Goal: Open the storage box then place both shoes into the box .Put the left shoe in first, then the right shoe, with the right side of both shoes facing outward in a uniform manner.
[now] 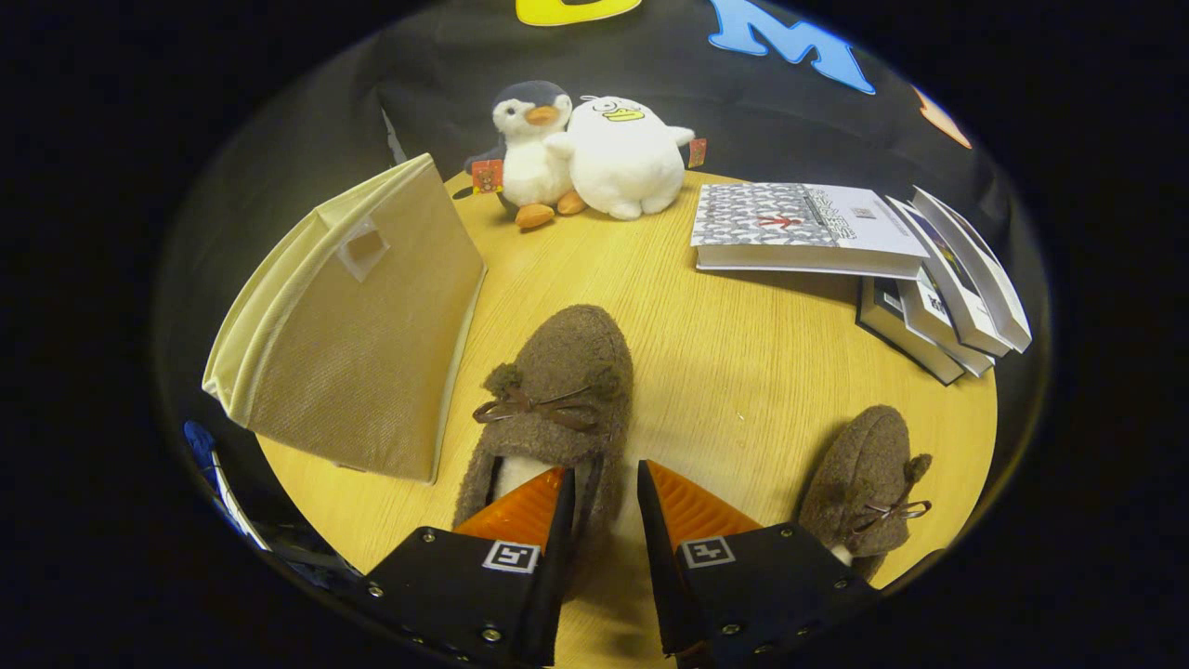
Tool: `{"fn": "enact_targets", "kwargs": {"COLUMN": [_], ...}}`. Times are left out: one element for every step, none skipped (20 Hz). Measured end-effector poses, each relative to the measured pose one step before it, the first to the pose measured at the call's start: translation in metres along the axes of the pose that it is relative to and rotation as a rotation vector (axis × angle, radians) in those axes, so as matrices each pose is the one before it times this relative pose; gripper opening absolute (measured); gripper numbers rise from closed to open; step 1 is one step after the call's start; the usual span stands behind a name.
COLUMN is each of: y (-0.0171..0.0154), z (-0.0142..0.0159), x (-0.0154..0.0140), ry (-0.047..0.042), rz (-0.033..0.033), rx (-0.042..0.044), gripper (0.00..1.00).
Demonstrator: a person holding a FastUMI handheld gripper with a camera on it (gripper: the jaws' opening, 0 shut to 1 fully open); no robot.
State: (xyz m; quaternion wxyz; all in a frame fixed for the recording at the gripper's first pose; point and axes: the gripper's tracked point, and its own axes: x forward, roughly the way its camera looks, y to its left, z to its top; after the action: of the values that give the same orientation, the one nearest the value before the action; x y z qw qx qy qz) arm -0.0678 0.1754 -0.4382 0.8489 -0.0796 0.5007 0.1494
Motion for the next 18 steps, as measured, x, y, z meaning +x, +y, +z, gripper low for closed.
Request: {"fn": "enact_targets", "kwargs": {"y": [-0.00028,-0.00068,-0.00040,0.00047,0.00169,-0.00092,-0.00061,0.00021,-0.00099,0.00111,0.00055,0.00078,-0.00047,0.00013,0.00050,0.00117,0.00132,0.00202], "z": [0.00106,0.00062,0.00036,0.00115,-0.00290,0.00104,-0.00212,0.00054,0.00039,-0.00009,0.00080,0.00061,0.00205,0.00317,0.00406,0.00423,0.00534,0.00762], "x": [0.00460,0.00359,0.00251,0.00128,0.00329,-0.00143,0.00219,0.00364,-0.00312,0.00155,-0.00133,-0.00233,-0.00461,-0.00518,-0.00625,-0.00717,-0.00902,-0.00997], "ry": [0.00772,0.00716,0.00433,0.00403,0.01591,0.01636,0.00667,0.00562,-0.00259,0.00433,-0.00432,-0.00536,-0.00495,-0.00005,-0.00231,-0.00423,-0.00278,-0.00956], "rz": [-0.00042,-0.00188,0.00192,0.00304,0.01068,-0.00167,0.00937,-0.00838,0.00206,-0.00615,0.00259,0.00436,-0.00273,-0.00174,0.00076,0.00745,0.01082,0.01063], "rx": [0.00868,0.00745,0.01460,0.01438,0.01013,-0.00417,0.01026,-0.00187,0.00646,-0.00734,-0.00055,0.01349,0.02048,0.00674,0.00003,0.00678,0.01397,0.02043], "gripper": [0.41,0.41,0.41,0.41,0.39,0.37,0.24,0.11,0.07,0.04,0.04,0.04,0.04,0.04,0.03,0.04,0.04,0.04]}}
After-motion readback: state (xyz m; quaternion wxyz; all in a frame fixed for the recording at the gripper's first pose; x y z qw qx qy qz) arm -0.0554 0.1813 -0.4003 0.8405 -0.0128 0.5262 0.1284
